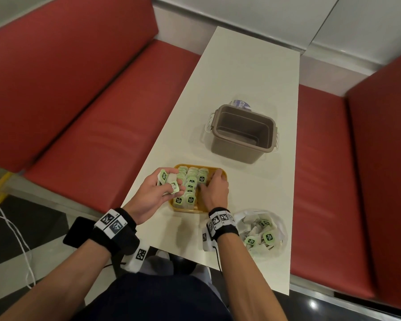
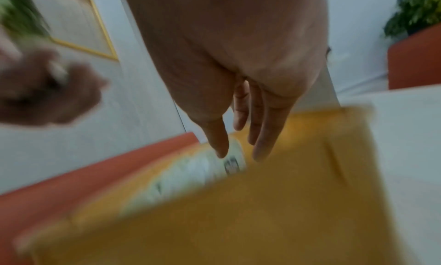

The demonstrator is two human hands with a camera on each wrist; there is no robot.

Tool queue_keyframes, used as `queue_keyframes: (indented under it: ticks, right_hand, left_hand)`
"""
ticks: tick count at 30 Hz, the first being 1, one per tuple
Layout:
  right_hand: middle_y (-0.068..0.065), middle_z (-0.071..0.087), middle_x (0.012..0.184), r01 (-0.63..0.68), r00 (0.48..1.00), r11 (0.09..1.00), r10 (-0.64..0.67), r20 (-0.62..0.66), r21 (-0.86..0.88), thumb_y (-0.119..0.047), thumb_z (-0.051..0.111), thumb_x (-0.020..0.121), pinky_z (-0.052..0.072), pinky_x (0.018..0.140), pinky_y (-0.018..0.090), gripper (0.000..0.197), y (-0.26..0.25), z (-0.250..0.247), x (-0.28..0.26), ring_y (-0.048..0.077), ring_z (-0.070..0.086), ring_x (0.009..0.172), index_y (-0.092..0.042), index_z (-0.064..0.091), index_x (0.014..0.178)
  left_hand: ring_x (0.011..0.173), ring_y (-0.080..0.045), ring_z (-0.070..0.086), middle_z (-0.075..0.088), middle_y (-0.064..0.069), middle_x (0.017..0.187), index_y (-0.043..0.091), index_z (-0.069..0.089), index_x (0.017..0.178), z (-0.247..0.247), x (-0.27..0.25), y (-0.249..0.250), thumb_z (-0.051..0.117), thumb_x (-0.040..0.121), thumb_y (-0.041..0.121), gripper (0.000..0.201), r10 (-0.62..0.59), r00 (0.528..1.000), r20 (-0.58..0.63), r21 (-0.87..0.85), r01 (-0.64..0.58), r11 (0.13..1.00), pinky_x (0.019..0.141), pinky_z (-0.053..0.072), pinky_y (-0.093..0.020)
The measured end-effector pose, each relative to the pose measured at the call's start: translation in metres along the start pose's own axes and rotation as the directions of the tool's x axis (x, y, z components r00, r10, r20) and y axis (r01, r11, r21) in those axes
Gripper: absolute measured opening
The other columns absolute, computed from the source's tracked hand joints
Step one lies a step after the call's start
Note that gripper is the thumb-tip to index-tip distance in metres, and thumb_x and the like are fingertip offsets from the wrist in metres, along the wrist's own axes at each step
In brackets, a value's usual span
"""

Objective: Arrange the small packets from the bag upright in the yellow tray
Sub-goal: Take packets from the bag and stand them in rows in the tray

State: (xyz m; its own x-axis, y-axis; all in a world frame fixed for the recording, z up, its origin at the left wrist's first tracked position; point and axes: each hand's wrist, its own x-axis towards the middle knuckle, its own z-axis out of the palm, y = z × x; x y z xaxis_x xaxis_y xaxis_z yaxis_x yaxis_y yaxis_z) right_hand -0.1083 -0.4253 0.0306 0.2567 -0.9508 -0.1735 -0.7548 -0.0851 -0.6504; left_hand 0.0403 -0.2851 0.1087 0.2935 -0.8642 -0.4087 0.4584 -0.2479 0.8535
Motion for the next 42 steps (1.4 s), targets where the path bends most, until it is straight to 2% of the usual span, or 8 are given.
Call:
queue_keyframes:
  ticks: [4,9,14,25,30,35,40,42]
  right_hand:
    - [-0.004,0.07,0.096,0.149,0.989,0.969,-0.146,-0.029,0.196,-0.028,0.072,0.1,0.056,0.078,0.038,0.015,-0.025,-0.033,-0.01,0.017,0.068,0.089,-0.02,0.06,0.102]
    - [-0.006,0.078,0.086,0.068,0.959,0.927,-0.163,0.233,0.369,-0.055,0.074,0.093,0.066,0.081,0.049,0.024,-0.05,-0.066,-0.027,0.013,0.076,0.081,-0.032,0.073,0.096]
    - [0.001,0.075,0.086,0.056,0.972,0.944,-0.126,0.199,0.326,-0.055,0.076,0.094,0.062,0.075,0.043,0.029,-0.05,-0.07,-0.038,0.019,0.073,0.079,-0.029,0.066,0.097]
    - [-0.008,0.071,0.083,0.105,0.94,0.928,-0.21,0.27,0.356,-0.028,0.08,0.097,0.055,0.072,0.019,0.006,-0.051,-0.089,-0.024,-0.002,0.065,0.074,-0.022,0.077,0.097]
    - [-0.005,0.077,0.09,0.166,0.948,0.916,-0.25,0.196,0.364,-0.029,0.075,0.101,0.065,0.083,0.05,0.007,-0.05,-0.1,-0.017,0.014,0.075,0.083,-0.028,0.069,0.099]
    - [-0.007,0.072,0.094,0.372,0.903,0.896,-0.41,0.126,0.243,-0.024,0.066,0.106,0.062,0.082,0.038,0.008,-0.059,-0.117,-0.012,0.008,0.073,0.079,-0.031,0.069,0.105]
    - [-0.011,0.059,0.096,0.535,0.811,0.841,-0.537,0.231,0.076,-0.018,0.066,0.106,0.043,0.082,0.013,0.024,-0.069,-0.123,-0.008,-0.001,0.058,0.088,-0.035,0.076,0.119]
    - [-0.013,0.066,0.098,0.549,0.799,0.832,-0.55,0.244,0.079,-0.019,0.071,0.104,0.049,0.081,0.012,0.026,-0.072,-0.128,-0.009,0.001,0.065,0.087,-0.035,0.075,0.124]
  left_hand:
    - [0.122,-0.041,0.072,0.07,-0.027,0.128,0.006,0.053,0.143,0.002,0.0,0.0,0.047,0.101,-0.022,0.051,0.014,1.0,0.021,0.0,-0.014,1.0,0.104,0.06,-0.045]
    - [0.126,-0.037,0.07,0.07,-0.02,0.136,0.007,0.05,0.144,0.01,0.004,0.0,0.051,0.102,-0.02,0.05,0.047,0.998,0.05,-0.024,-0.045,0.999,0.104,0.06,-0.042]
    - [0.12,-0.032,0.069,0.069,-0.018,0.125,0.008,0.049,0.137,0.019,0.009,0.001,0.06,0.102,-0.012,0.041,0.095,0.994,0.051,-0.037,-0.093,0.995,0.104,0.06,-0.044]
    - [0.132,-0.038,0.065,0.065,-0.026,0.138,0.01,0.05,0.134,0.03,0.015,0.007,0.064,0.104,-0.002,0.035,0.128,0.982,0.139,-0.037,-0.124,0.992,0.11,0.055,-0.048]
    - [0.127,-0.037,0.069,0.07,-0.023,0.135,0.005,0.049,0.143,0.029,0.017,0.011,0.059,0.106,-0.001,0.039,0.099,0.991,0.085,-0.095,-0.09,0.991,0.105,0.059,-0.045]
    - [0.106,-0.032,0.073,0.074,-0.019,0.117,0.008,0.057,0.139,0.029,0.018,0.011,0.064,0.107,0.015,0.034,0.075,0.995,0.059,-0.027,-0.074,0.997,0.094,0.061,-0.039]
    - [0.086,-0.022,0.062,0.067,-0.01,0.098,0.017,0.067,0.131,0.03,0.018,0.007,0.069,0.102,0.028,0.031,0.091,0.993,0.068,0.028,-0.094,0.995,0.081,0.056,-0.033]
    - [0.08,-0.021,0.059,0.066,-0.008,0.092,0.017,0.072,0.123,0.031,0.018,0.006,0.074,0.098,0.029,0.027,0.098,0.993,0.063,0.067,-0.102,0.993,0.078,0.054,-0.031]
